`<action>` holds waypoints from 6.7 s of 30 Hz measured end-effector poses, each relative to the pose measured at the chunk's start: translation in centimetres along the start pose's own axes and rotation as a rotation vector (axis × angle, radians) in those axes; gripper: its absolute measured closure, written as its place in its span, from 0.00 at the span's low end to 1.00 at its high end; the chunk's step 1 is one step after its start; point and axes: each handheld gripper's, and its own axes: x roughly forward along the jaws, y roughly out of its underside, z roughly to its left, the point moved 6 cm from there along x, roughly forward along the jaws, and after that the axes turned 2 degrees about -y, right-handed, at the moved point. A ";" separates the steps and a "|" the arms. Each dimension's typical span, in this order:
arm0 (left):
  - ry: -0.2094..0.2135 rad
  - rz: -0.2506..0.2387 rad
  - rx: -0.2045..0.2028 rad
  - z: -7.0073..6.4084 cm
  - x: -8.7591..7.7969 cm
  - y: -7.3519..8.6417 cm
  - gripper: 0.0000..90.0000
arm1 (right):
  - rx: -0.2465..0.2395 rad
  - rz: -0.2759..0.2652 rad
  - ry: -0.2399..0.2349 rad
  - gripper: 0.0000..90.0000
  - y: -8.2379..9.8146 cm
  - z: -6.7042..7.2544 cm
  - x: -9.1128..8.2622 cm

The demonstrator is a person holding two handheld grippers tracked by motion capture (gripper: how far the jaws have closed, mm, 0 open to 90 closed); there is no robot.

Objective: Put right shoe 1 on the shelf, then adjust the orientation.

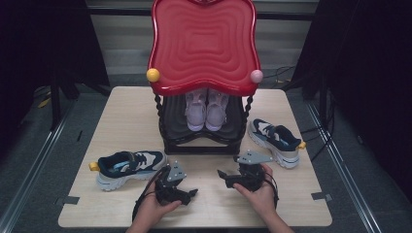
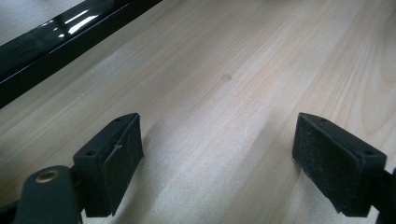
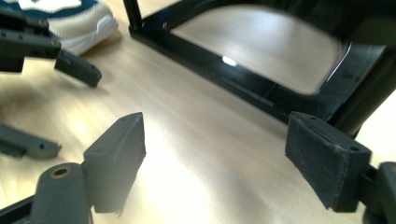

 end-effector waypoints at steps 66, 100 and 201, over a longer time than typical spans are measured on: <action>0.003 0.017 -0.004 0.2 -0.2 0.0 0.17 | -0.099 0.192 -0.068 0.16 5.3 -2.2 -1.9; 0.005 0.141 0.004 2.9 -5.5 -0.7 0.23 | -0.098 0.192 -0.068 0.16 5.3 -2.1 -2.0; -0.287 0.207 -0.168 11.9 -14.2 2.3 0.72 | -0.094 0.194 -0.076 0.15 5.3 -2.1 -2.0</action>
